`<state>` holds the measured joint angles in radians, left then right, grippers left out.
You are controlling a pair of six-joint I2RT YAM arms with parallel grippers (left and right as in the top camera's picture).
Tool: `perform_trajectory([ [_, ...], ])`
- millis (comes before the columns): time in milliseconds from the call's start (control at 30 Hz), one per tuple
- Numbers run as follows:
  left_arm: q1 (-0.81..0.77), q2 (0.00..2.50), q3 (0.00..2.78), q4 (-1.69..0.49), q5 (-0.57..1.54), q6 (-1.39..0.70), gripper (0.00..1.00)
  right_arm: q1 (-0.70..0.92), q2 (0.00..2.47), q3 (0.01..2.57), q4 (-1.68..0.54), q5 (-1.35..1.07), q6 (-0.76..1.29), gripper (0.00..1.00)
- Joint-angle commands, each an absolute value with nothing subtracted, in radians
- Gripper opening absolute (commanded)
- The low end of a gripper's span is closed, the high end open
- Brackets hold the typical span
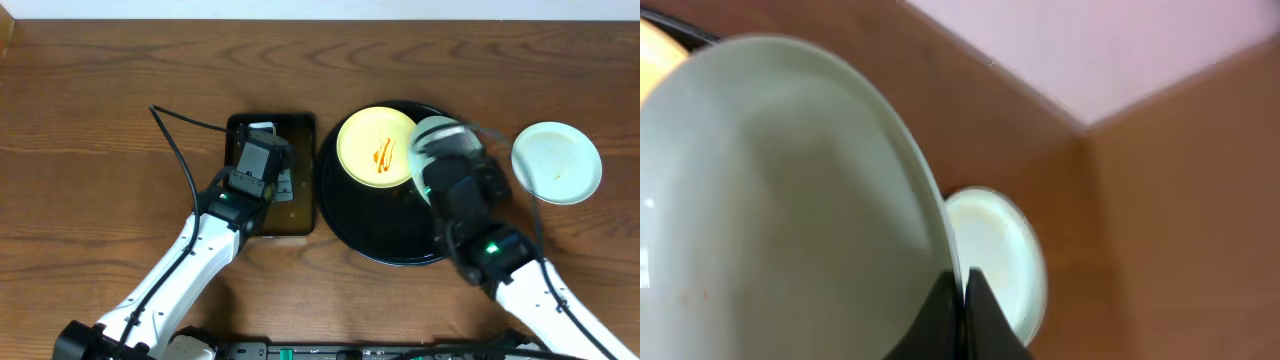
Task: Clean dirty plates on tray and stack at the side
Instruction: 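Lift the second pale blue plate and stack it on the first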
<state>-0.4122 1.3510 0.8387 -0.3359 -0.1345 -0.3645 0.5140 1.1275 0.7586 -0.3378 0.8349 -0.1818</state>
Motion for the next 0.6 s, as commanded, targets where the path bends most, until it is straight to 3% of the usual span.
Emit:
perform_trajectory([
  [0,-0.408,1.347,0.823,-0.336,-0.146,-0.352,0.08,0.361,1.152,0.776,-0.347,0.664,0.118,0.01],
  [267,-0.408,1.347,0.823,-0.336,-0.146,-0.352,0.08,-0.027,1.189,0.776,-0.258,0.558,0.252,0.01],
  [567,-0.408,1.347,0.823,-0.336,-0.143,-0.352,0.08,-0.337,1.308,0.777,-0.158,0.331,0.349,0.01],
])
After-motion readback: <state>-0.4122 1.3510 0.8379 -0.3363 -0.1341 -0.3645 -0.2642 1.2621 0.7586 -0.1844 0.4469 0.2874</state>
